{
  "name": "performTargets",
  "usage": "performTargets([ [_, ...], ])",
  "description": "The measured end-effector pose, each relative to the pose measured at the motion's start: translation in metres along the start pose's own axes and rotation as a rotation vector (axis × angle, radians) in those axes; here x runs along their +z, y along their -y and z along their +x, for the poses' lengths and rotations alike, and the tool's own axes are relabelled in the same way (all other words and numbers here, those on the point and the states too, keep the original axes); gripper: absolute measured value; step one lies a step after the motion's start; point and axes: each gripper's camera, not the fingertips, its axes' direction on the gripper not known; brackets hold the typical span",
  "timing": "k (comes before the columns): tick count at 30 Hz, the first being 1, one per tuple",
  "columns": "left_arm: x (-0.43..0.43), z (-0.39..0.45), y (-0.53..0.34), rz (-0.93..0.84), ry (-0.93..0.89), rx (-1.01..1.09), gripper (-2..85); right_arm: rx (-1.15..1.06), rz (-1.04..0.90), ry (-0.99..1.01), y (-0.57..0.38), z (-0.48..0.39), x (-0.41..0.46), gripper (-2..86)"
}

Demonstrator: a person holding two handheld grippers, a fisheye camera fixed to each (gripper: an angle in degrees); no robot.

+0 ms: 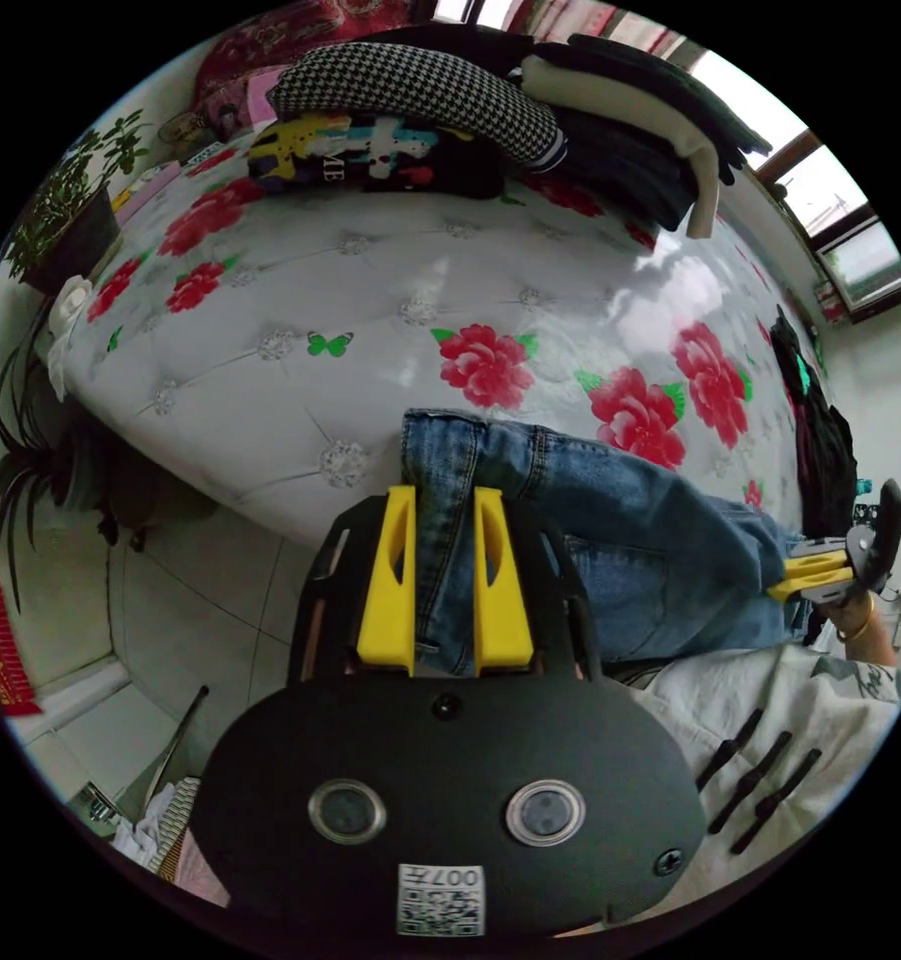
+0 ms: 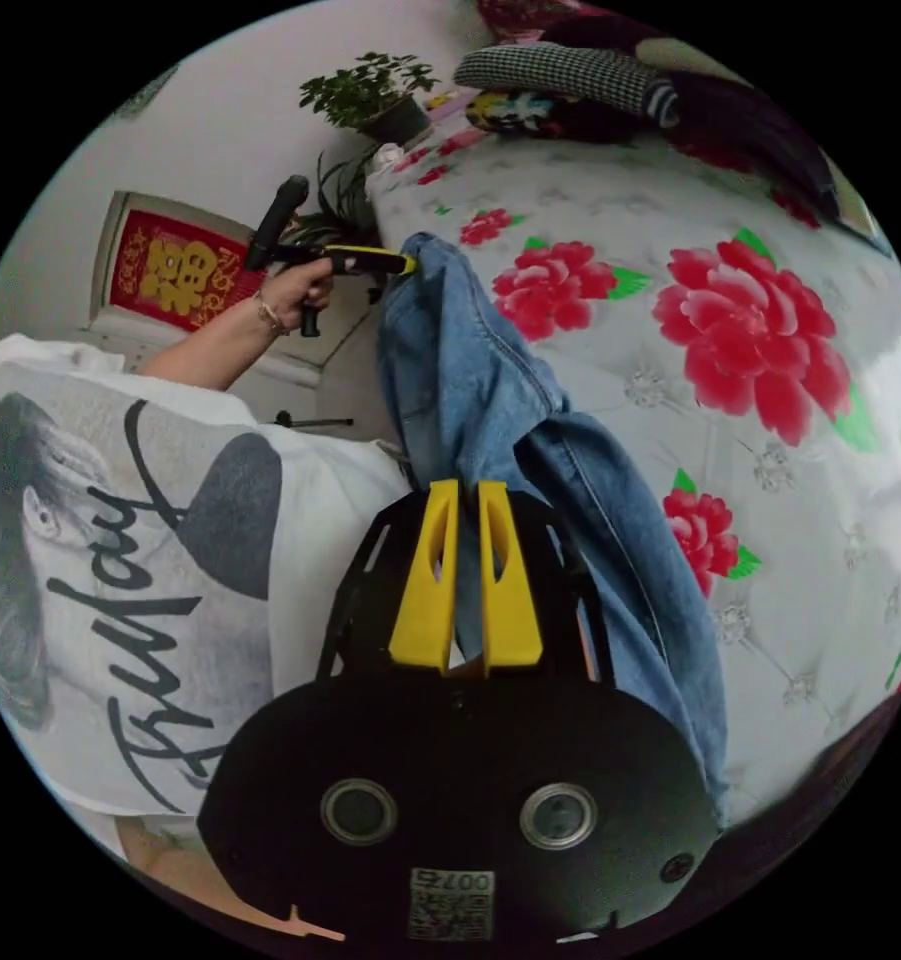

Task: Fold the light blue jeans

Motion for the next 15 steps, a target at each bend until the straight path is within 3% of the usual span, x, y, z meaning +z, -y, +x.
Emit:
performTargets([
  [6,0.012,0.015,0.000,0.002,0.000,-0.016,7.8,0.399,0.221,0.241,0.020,0.098,-0.025,4.9],
  [10,0.018,0.030,0.000,0.000,0.014,-0.008,6.2,0.573,0.142,0.583,0.054,0.151,0.025,2.9],
  [12,0.020,0.037,0.001,-0.005,0.027,-0.003,4.9,0.581,0.172,0.635,0.067,0.160,0.030,1.6],
  [13,0.020,0.038,0.002,-0.006,0.031,-0.004,4.6,0.594,0.288,0.605,0.070,0.166,0.013,1.0],
  [15,0.013,0.041,0.012,0.037,0.021,0.006,3.4,0.569,0.346,0.533,0.081,0.171,-0.012,0.6],
])
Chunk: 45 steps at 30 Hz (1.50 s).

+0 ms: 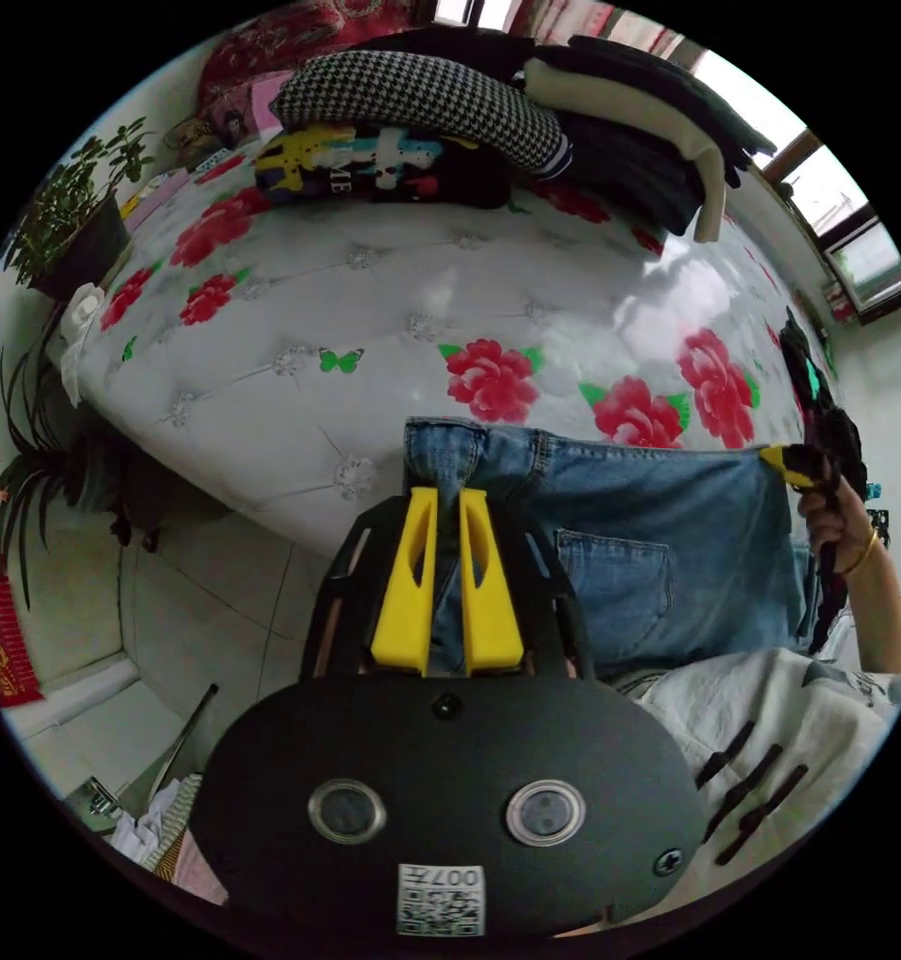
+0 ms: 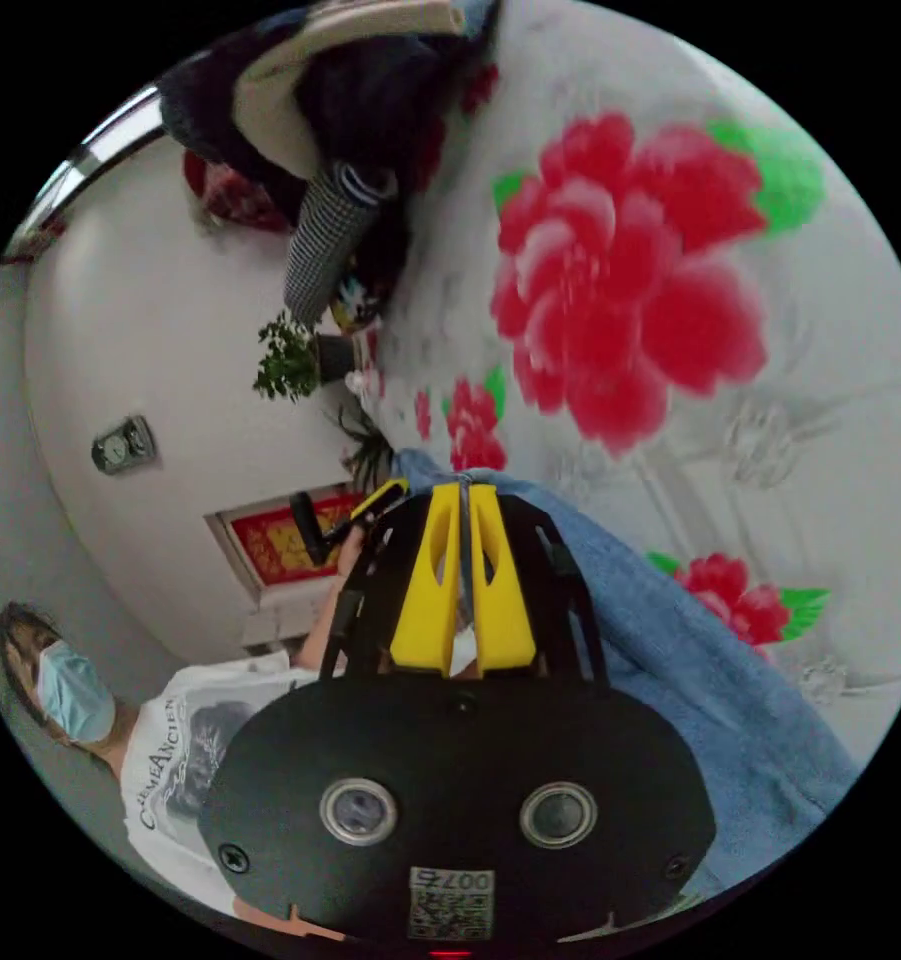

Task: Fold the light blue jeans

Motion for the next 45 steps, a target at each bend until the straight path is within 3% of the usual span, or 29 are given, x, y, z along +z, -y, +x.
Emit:
performTargets([
  [3,-0.011,0.016,0.035,0.047,0.051,0.055,2.9,-0.154,0.037,-0.221,0.019,-0.043,0.001,0.6],
  [5,-0.018,0.025,0.060,0.083,0.160,0.093,2.9,-0.195,0.100,-0.263,0.028,-0.061,0.000,1.2],
  [7,-0.018,0.022,0.086,0.089,0.268,0.076,3.3,-0.206,0.225,-0.334,0.029,-0.080,-0.011,3.1],
  [9,-0.014,-0.004,0.114,0.069,0.333,-0.027,4.0,-0.236,0.233,-0.371,0.021,-0.090,-0.016,4.6],
  [12,-0.015,-0.033,0.127,0.040,0.320,-0.158,5.1,-0.317,0.245,-0.487,-0.024,-0.102,-0.021,7.1],
  [15,-0.036,-0.031,0.103,0.153,0.335,-0.189,1.9,-0.349,0.279,-0.711,-0.096,-0.098,-0.031,8.4],
  [21,-0.030,0.025,0.029,0.188,0.204,-0.104,-0.3,-0.112,0.332,-1.024,-0.216,-0.043,-0.069,10.2],
  [26,0.013,0.097,-0.014,0.062,0.132,0.008,-0.7,0.006,0.311,-1.112,-0.226,-0.011,-0.080,10.4],
  [32,0.023,0.132,-0.035,0.000,0.127,0.052,-1.0,0.048,0.175,-1.145,-0.201,0.013,-0.117,3.1],
  [34,0.020,0.131,-0.041,-0.004,0.104,0.041,-1.0,0.032,0.300,-1.193,-0.209,-0.004,-0.175,2.5],
  [37,0.013,0.128,-0.054,-0.001,0.093,0.012,-1.0,0.047,0.483,-1.100,-0.220,-0.023,-0.251,4.2],
  [40,0.008,0.126,-0.069,-0.004,0.087,-0.013,-1.0,0.176,0.542,-1.071,-0.227,-0.013,-0.298,5.7],
  [45,-0.001,0.117,-0.095,-0.013,0.094,-0.056,-1.0,0.145,0.624,-0.983,-0.284,-0.003,-0.309,6.1],
])
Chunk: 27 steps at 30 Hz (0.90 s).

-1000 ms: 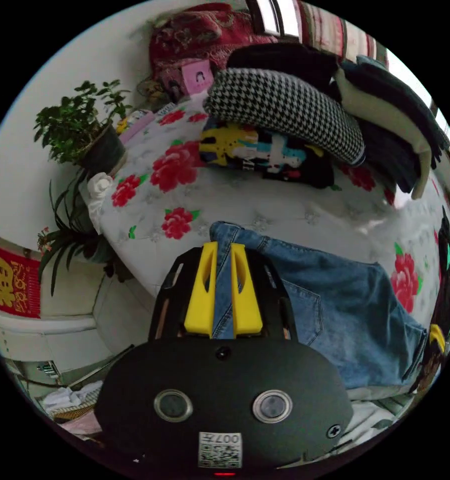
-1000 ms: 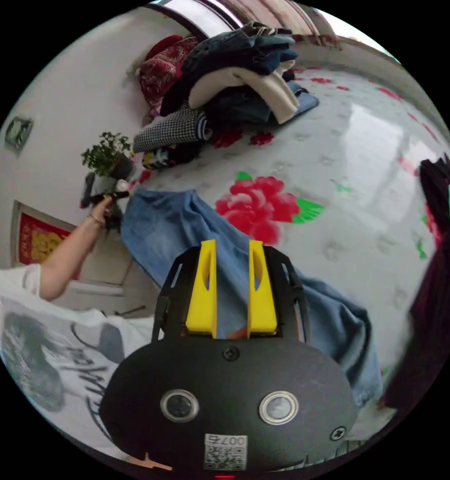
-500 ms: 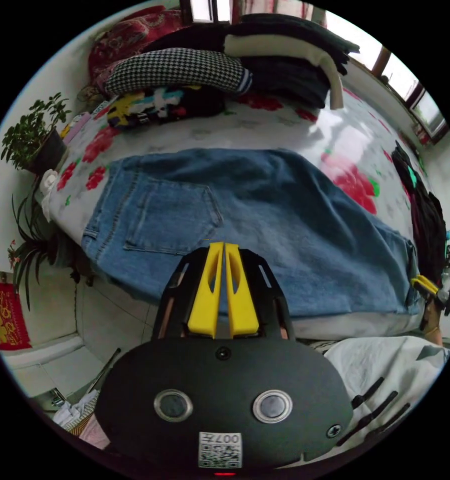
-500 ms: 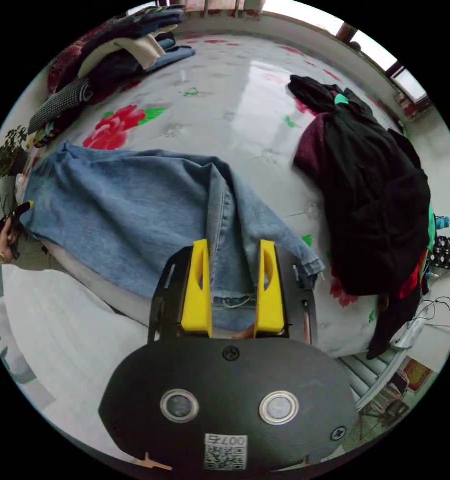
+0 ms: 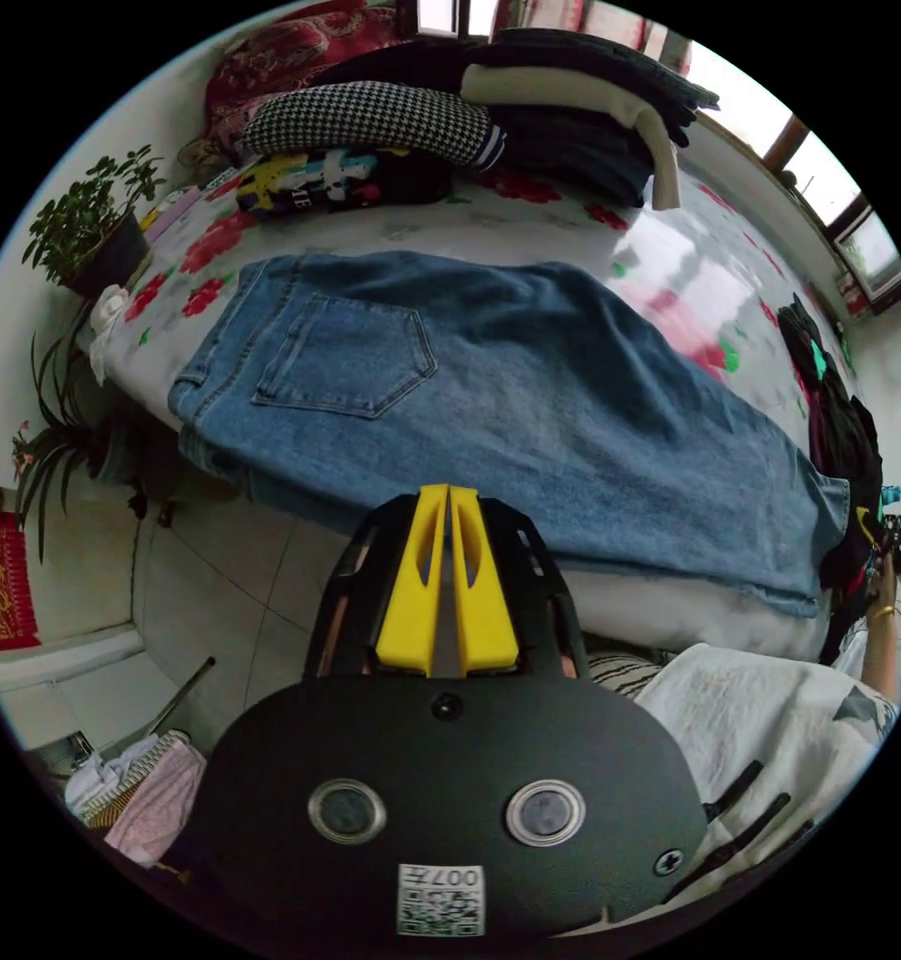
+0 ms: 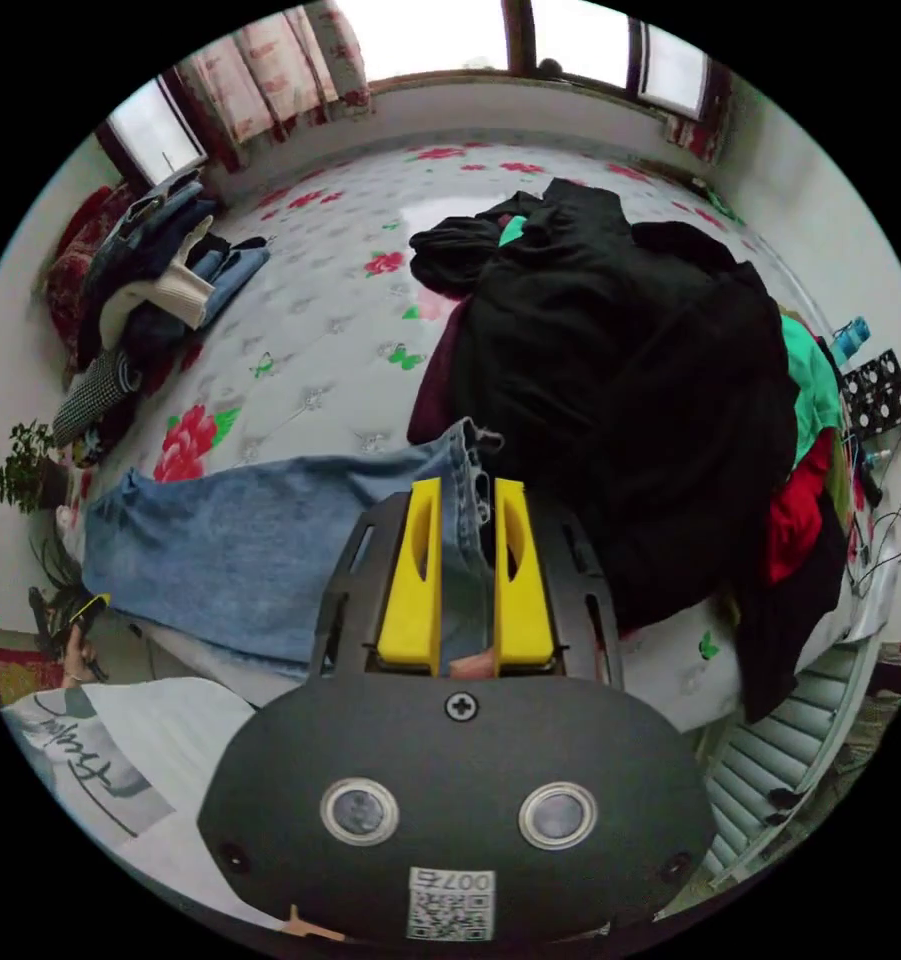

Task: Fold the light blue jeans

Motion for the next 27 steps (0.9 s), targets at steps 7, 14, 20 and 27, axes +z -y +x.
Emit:
performTargets([
  [7,-0.005,-0.035,-0.027,-0.027,-0.044,-0.105,-1.0,0.285,0.104,0.324,-0.120,0.085,-0.009,7.0],
  [14,-0.019,-0.071,-0.038,-0.030,-0.089,-0.181,-1.0,0.170,-0.070,0.129,-0.107,0.099,0.023,5.8],
  [20,-0.042,-0.112,-0.046,-0.015,-0.071,-0.213,-1.0,0.042,0.013,0.110,-0.123,0.120,-0.021,2.1],
  [27,-0.056,-0.179,-0.059,-0.015,-0.102,-0.292,-0.8,0.308,0.015,0.230,-0.176,0.182,-0.023,8.6],
])
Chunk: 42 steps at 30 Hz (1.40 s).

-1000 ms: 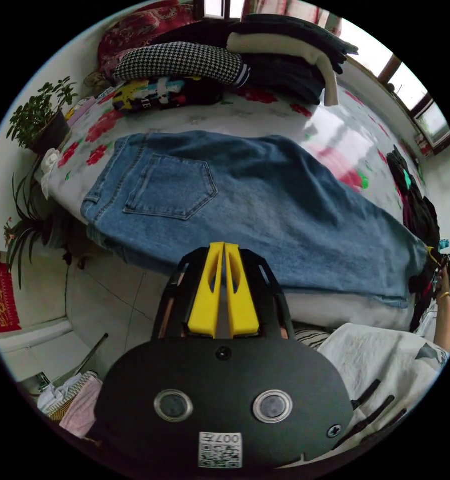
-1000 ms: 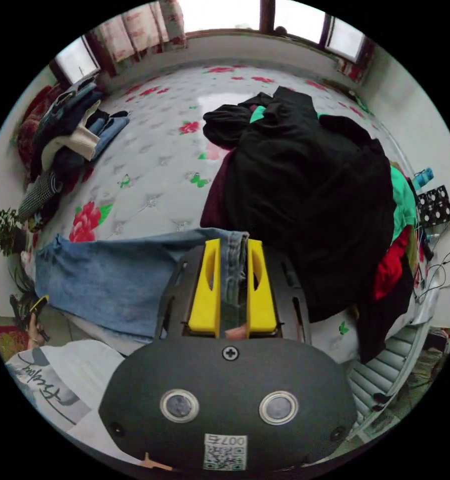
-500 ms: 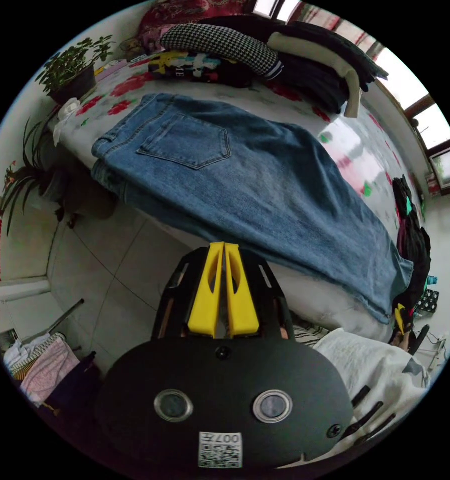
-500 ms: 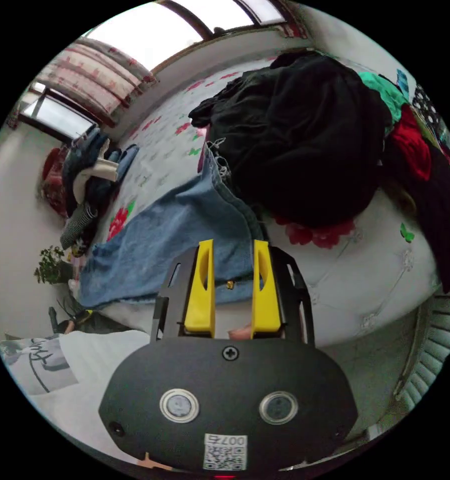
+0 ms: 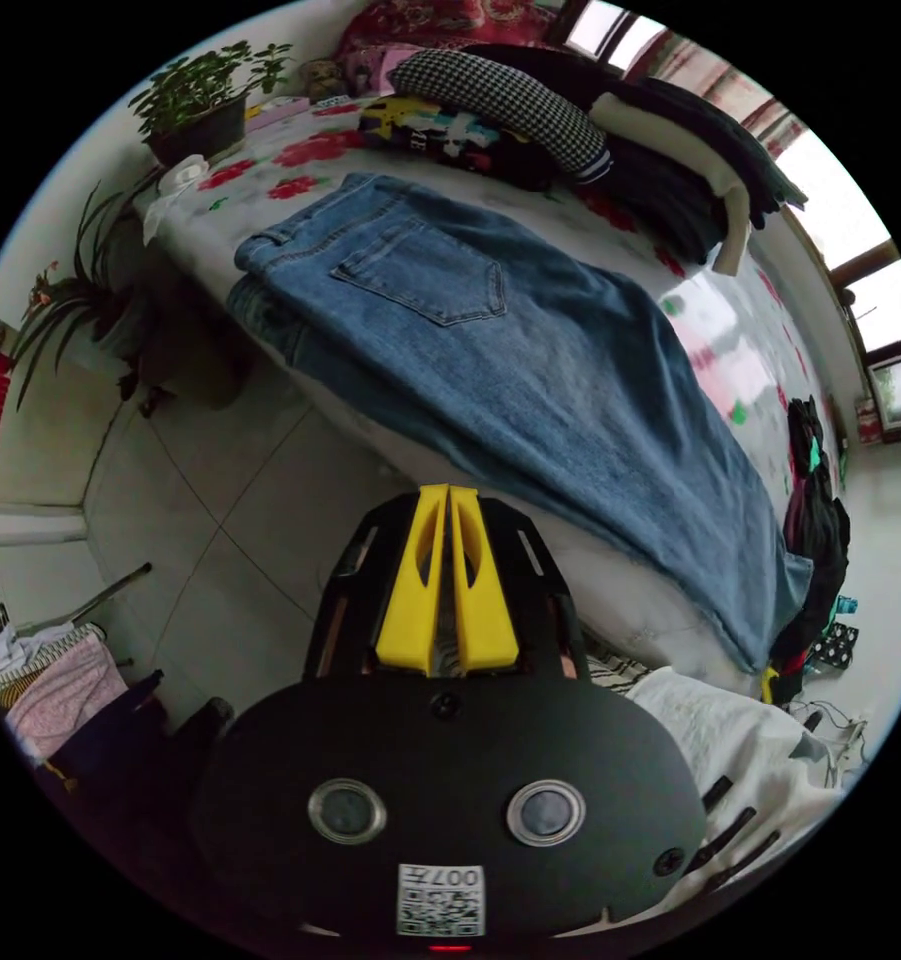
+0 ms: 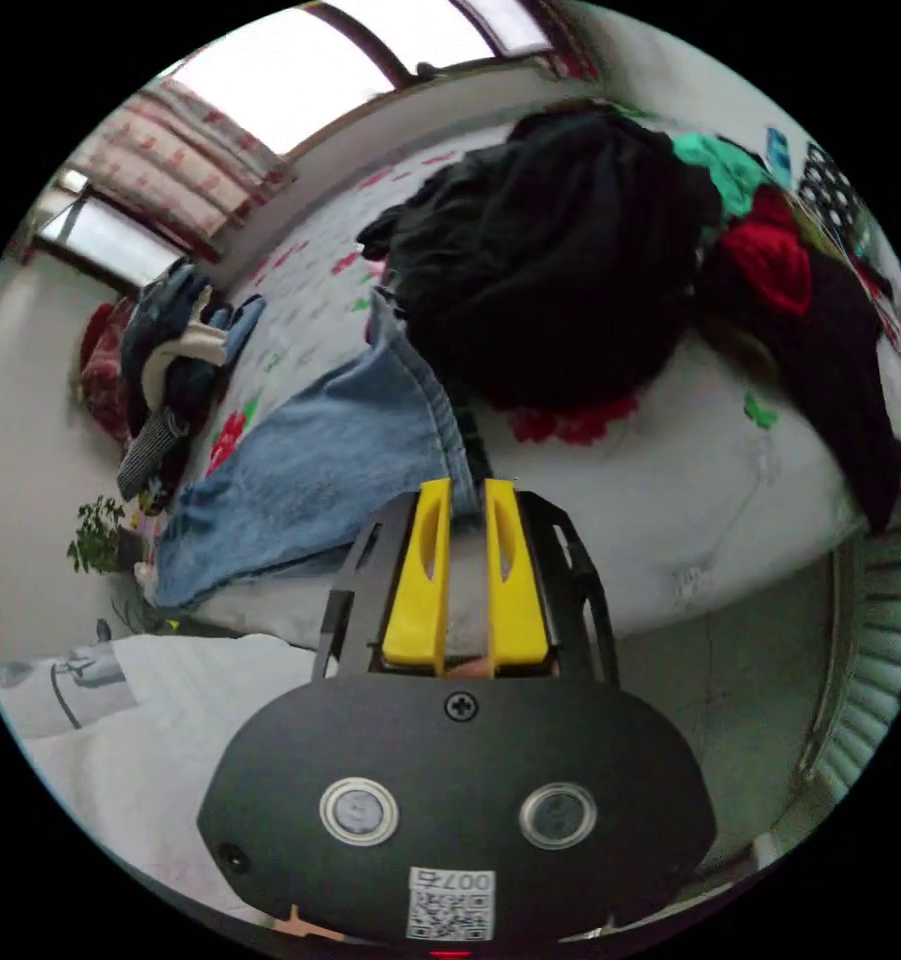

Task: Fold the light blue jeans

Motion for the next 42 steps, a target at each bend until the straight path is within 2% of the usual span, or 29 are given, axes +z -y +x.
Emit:
performTargets([
  [2,-0.008,-0.020,0.004,0.009,-0.017,-0.028,-0.5,0.121,-0.022,0.077,-0.011,0.020,0.006,11.0],
  [4,-0.016,-0.044,0.008,0.027,-0.042,-0.071,0.1,0.235,0.028,0.242,-0.032,0.036,0.013,11.7],
  [9,-0.029,-0.135,0.030,0.063,-0.219,-0.298,7.4,0.362,0.105,0.480,-0.042,0.032,0.047,11.0],
  [14,-0.043,-0.214,0.054,0.126,-0.355,-0.472,9.6,0.398,0.087,0.510,-0.015,-0.004,0.079,6.2],
  [17,-0.056,-0.256,0.072,0.175,-0.332,-0.540,9.8,0.152,0.079,0.441,0.018,-0.079,0.068,3.2],
  [20,-0.064,-0.293,0.092,0.209,-0.349,-0.585,9.9,-0.253,0.076,0.372,0.030,-0.200,0.052,1.3],
  [22,-0.066,-0.312,0.105,0.218,-0.355,-0.603,10.1,-0.609,0.068,0.330,0.010,-0.307,0.053,0.9],
  [23,-0.067,-0.322,0.115,0.230,-0.357,-0.606,10.3,-0.694,0.056,0.326,0.001,-0.333,0.058,0.8],
  [25,-0.065,-0.332,0.131,0.225,-0.346,-0.594,11.1,-0.988,-0.050,0.335,-0.042,-0.424,0.094,1.0],
  [26,-0.061,-0.338,0.142,0.202,-0.355,-0.578,12.0,-1.045,-0.088,0.333,-0.054,-0.443,0.107,1.2],
  [28,-0.053,-0.342,0.157,0.175,-0.378,-0.556,13.7,-1.232,-0.313,0.295,-0.104,-0.504,0.179,1.8],
  [29,-0.049,-0.343,0.163,0.163,-0.383,-0.555,14.8,-1.268,-0.393,0.266,-0.115,-0.514,0.200,1.9],
  [31,-0.046,-0.345,0.169,0.157,-0.385,-0.555,15.8,-1.344,-0.677,0.180,-0.150,-0.533,0.267,2.6],
  [32,-0.046,-0.346,0.170,0.160,-0.400,-0.555,16.2,-1.347,-0.704,0.172,-0.154,-0.533,0.276,2.7],
  [35,-0.057,-0.352,0.162,0.205,-0.470,-0.542,17.0,-1.300,-0.658,0.166,-0.151,-0.532,0.289,3.2],
  [39,-0.066,-0.364,0.142,0.290,-0.545,-0.575,17.9,-1.109,-0.556,0.263,-0.118,-0.521,0.297,4.3],
  [42,-0.055,-0.361,0.154,0.279,-0.620,-0.587,19.5,-1.099,-0.597,0.273,-0.117,-0.526,0.319,5.3],
])
